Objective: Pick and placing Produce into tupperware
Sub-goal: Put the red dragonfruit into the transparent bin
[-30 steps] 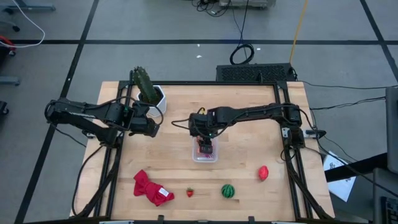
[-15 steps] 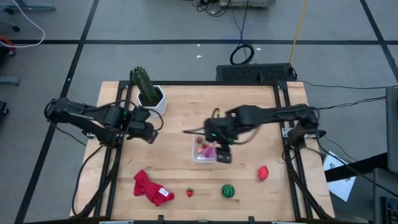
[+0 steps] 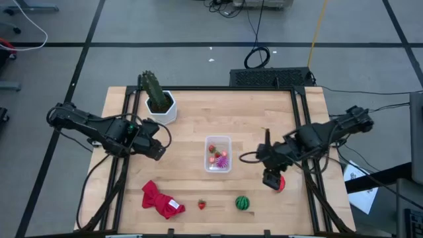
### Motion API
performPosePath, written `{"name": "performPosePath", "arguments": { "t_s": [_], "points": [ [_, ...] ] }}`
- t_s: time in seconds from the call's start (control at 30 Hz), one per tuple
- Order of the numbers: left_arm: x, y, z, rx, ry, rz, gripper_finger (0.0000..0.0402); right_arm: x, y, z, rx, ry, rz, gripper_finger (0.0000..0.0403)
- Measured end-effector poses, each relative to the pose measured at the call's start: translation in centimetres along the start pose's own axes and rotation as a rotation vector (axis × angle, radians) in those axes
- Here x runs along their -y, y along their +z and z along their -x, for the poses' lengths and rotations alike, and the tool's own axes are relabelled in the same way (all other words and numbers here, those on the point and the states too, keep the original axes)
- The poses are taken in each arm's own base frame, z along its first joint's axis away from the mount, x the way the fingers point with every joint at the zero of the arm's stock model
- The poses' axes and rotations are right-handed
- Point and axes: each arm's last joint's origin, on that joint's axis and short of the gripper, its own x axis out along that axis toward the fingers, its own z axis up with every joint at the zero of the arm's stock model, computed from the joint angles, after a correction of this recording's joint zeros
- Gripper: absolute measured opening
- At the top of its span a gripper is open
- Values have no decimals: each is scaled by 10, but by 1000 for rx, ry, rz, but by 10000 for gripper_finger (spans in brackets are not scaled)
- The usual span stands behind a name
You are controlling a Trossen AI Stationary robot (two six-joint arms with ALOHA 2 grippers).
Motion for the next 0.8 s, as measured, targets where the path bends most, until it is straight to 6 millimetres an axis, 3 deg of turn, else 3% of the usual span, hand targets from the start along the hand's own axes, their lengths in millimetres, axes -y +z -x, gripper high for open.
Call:
{"name": "performPosePath", "arguments": {
  "t_s": [0.37, 0.5, 0.8],
  "points": [
    [0, 0, 0, 9, 0, 127, 230, 48, -47, -38, -211, -84, -331, 212],
    [1, 1, 0, 33, -8, 188, 230, 52, -60, -40, -200, -102, -479, 212],
    [3, 3, 0, 48, -23, 240, 230, 48, -77, -42, 25, -174, -793, 212]
  ]
}}
